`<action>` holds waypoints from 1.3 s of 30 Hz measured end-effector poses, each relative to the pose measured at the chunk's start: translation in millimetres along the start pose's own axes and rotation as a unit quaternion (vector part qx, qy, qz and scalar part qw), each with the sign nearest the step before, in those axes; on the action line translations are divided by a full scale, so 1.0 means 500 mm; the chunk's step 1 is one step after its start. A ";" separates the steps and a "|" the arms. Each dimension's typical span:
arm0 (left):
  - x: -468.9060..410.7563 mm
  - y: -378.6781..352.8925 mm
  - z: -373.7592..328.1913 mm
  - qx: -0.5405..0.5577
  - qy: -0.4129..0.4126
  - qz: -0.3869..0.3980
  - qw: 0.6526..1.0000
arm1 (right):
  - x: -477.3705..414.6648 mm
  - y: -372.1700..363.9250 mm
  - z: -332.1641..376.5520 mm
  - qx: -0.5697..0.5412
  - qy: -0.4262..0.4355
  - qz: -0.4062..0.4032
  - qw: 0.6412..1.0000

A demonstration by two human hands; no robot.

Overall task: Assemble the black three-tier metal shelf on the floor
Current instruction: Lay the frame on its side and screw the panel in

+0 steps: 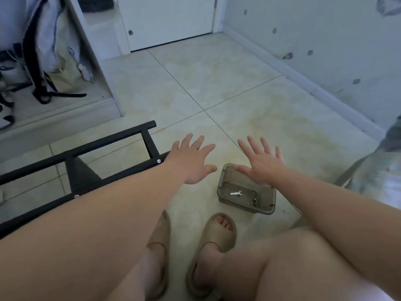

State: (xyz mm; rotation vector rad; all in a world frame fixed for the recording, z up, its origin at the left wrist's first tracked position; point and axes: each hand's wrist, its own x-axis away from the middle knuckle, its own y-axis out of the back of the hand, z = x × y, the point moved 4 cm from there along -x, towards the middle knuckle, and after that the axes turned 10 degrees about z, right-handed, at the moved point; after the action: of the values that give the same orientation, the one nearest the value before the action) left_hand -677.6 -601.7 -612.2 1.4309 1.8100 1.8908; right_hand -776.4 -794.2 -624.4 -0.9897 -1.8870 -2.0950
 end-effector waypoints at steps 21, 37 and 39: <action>-0.371 -0.383 -0.032 0.288 -0.015 0.144 0.947 | -0.299 -0.450 -0.157 -0.083 -0.072 0.214 0.971; -0.375 -0.386 -0.023 0.374 0.021 0.152 0.915 | -0.315 -0.485 -0.147 -0.091 -0.034 0.186 0.978; -0.361 -0.366 -0.020 0.365 0.034 0.184 0.912 | -0.298 -0.454 -0.142 -0.098 -0.023 0.166 0.981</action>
State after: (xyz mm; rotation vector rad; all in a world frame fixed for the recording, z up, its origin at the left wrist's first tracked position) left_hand -676.5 -683.9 -856.0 2.0694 2.6024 1.4425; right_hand -806.3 -861.9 -895.1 -1.3037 -1.4299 -2.0941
